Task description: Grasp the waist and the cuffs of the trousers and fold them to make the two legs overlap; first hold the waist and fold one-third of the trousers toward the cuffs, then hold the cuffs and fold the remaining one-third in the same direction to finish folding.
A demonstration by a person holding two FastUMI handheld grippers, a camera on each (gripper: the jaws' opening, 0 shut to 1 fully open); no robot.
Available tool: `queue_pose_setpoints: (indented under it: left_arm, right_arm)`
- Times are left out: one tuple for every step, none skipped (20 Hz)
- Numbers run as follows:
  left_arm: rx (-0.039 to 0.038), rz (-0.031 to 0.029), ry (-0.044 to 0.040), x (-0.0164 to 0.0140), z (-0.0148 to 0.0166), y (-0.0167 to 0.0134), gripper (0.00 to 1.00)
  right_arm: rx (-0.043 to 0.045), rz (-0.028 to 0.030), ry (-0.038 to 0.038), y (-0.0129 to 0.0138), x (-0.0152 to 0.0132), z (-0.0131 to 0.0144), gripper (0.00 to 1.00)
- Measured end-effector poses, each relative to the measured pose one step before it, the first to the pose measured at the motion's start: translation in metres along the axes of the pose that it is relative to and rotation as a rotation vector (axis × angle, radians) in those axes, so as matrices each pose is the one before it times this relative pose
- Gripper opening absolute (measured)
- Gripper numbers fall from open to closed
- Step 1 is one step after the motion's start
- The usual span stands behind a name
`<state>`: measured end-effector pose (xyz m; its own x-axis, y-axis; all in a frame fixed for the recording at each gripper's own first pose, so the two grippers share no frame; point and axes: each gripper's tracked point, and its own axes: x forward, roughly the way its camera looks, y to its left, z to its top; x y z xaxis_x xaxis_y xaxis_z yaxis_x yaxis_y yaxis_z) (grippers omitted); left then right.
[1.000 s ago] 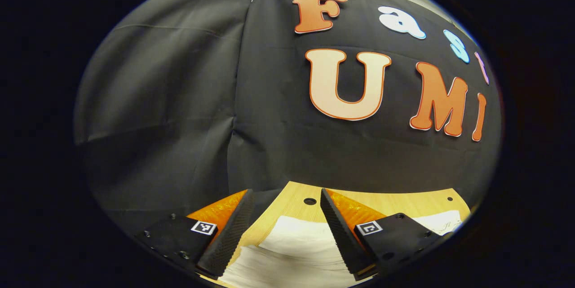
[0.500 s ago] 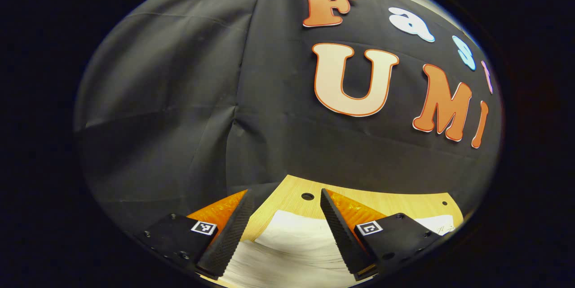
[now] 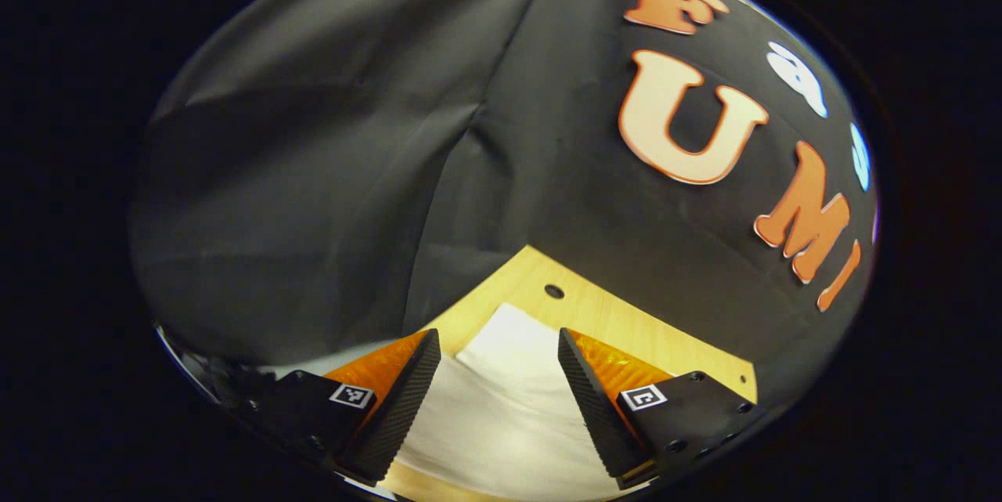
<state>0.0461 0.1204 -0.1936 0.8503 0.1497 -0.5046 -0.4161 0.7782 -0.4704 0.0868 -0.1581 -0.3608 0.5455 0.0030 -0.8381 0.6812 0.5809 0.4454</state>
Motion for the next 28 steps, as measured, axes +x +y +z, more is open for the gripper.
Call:
queue_pose_setpoints:
  left_arm:
    - [-0.07176, 0.00362, 0.03712, 0.00090, -0.01276, 0.00658, 0.98]
    - [-0.06496, 0.01105, 0.03619, 0.00018, -0.01233, 0.00991, 0.99]
    - [-0.05199, 0.01614, 0.03802, 0.00257, -0.01441, 0.01097, 0.99]
    - [-0.04221, 0.01985, 0.04231, -0.00005, -0.01438, 0.01019, 0.99]
    - [-0.03379, 0.01652, 0.03024, 0.00004, -0.01356, 0.00988, 0.99]
    - [-0.03292, 0.02221, 0.02525, 0.00064, -0.01291, 0.01020, 1.00]
    - [-0.04053, 0.01836, 0.02394, 0.00080, -0.00962, 0.01188, 1.00]
    - [-0.05055, 0.01656, 0.01477, 0.00242, -0.00806, 0.01121, 0.99]
    - [-0.05264, 0.01163, 0.01772, 0.00247, -0.00843, 0.00704, 0.95]
    - [-0.05038, 0.01264, 0.01581, 0.00319, -0.00614, 0.00730, 0.99]
    - [-0.04096, 0.00631, 0.01844, 0.00212, -0.00813, 0.00326, 0.99]
    - [-0.02093, 0.01118, 0.01393, 0.00207, -0.00441, 0.00485, 0.99]
    - [-0.00771, 0.02617, 0.01016, -0.00119, -0.00184, 0.00549, 0.99]
    - [-0.00209, 0.02306, 0.00561, 0.00039, -0.00067, 0.00474, 1.00]
    - [-0.00817, 0.02481, 0.00546, 0.00116, -0.00172, 0.00417, 0.99]
    - [-0.01657, 0.01166, 0.00516, 0.00220, -0.00323, 0.00437, 0.97]
    - [-0.01550, 0.01155, 0.01015, 0.00196, -0.00213, 0.00276, 0.95]
    - [-0.00545, 0.01205, 0.00777, 0.00413, -0.00509, 0.00282, 1.00]
    - [0.00251, 0.01353, 0.00767, 0.00397, -0.00142, 0.00252, 0.95]
    - [0.00162, 0.01071, 0.00315, 0.00470, -0.00061, 0.00238, 0.99]
    - [0.00047, 0.01317, 0.00247, 0.00297, 0.00024, 0.00267, 0.99]
    - [-0.00338, 0.00928, -0.00115, 0.00200, -0.00011, 0.00189, 0.99]
    - [-0.00449, 0.00921, 0.00157, 0.00116, -0.00139, 0.00001, 0.99]
    - [-0.00467, 0.00588, 0.00133, 0.00275, 0.00019, 0.00075, 0.99]
    - [-0.00304, 0.01099, 0.00172, 0.00086, -0.00064, 0.00133, 0.99]
    - [-0.00064, 0.01010, 0.00545, 0.00188, -0.00007, 0.00140, 0.99]
    - [-0.00760, 0.00151, 0.00037, 0.00294, -0.00160, -0.00005, 0.99]
    - [-0.00592, 0.00249, 0.00687, 0.00256, -0.00154, -0.00063, 1.00]
  right_arm:
    - [0.00102, 0.00069, 0.00174, 0.00072, 0.00022, -0.00059, 0.04]
    - [0.00550, 0.00154, 0.00483, -0.00061, -0.00081, -0.00022, 0.04]
    - [0.00710, 0.00123, 0.00704, 0.00009, -0.00026, -0.00014, 0.04]
    - [0.00729, 0.00116, 0.00559, -0.00024, 0.00016, -0.00017, 0.04]
    - [0.00288, 0.00150, 0.00379, -0.00013, -0.00009, -0.00045, 0.04]
    - [-0.00316, 0.00272, 0.00032, 0.00002, 0.00033, 0.00043, 0.04]
    - [-0.00428, 0.00180, 0.00078, -0.00011, -0.00004, -0.00034, 0.04]
    - [-0.00179, 0.00061, 0.00209, 0.00006, -0.00029, 0.00052, 0.04]
    - [-0.00003, -0.00068, 0.00397, -0.00019, 0.00002, -0.00073, 0.04]
    - [0.00037, -0.00101, 0.00534, -0.00033, 0.00009, 0.00028, 0.04]
    - [-0.00060, -0.00133, 0.00477, 0.00005, -0.00029, -0.00034, 0.04]
    - [-0.00159, -0.00076, 0.00336, -0.00040, -0.00043, 0.00022, 0.04]
    - [-0.00189, 0.00010, 0.00243, -0.00006, 0.00009, -0.00043, 0.04]
    - [0.00173, 0.00066, 0.00191, -0.00038, 0.00048, 0.00020, 0.04]
    - [0.00228, 0.00186, 0.00351, 0.00002, -0.00081, -0.00022, 0.04]
    - [0.00304, 0.00195, 0.00318, -0.00035, 0.00019, 0.00032, 0.04]
    - [0.00343, 0.00183, 0.00342, 0.00016, -0.00018, 0.00000, 0.04]
    - [0.00208, 0.00236, 0.00181, -0.00017, -0.00023, 0.00029, 0.04]
    - [0.00028, 0.00090, 0.00102, 0.00000, -0.00006, -0.00007, 0.04]
    - [-0.00067, -0.00058, 0.00103, -0.00027, 0.00037, 0.00004, 0.04]
    - [-0.00018, -0.00126, 0.00012, 0.00010, -0.00046, -0.00004, 0.04]
    - [0.00123, -0.00086, 0.00075, -0.00005, 0.00009, 0.00038, 0.04]
    - [0.00092, -0.00006, 0.00068, -0.00029, 0.00023, -0.00031, 0.04]
    - [0.00145, 0.00086, 0.00139, 0.00011, -0.00068, 0.00028, 0.04]
    - [0.00261, 0.00032, 0.00097, -0.00002, 0.00036, -0.00035, 0.04]
    - [0.00359, 0.00034, 0.00123, -0.00008, -0.00016, 0.00044, 0.04]
    - [0.00218, -0.00002, 0.00044, 0.00002, 0.00002, -0.00030, 0.04]
    - [0.00150, -0.00032, 0.00070, -0.00012, -0.00008, 0.00049, 0.04]
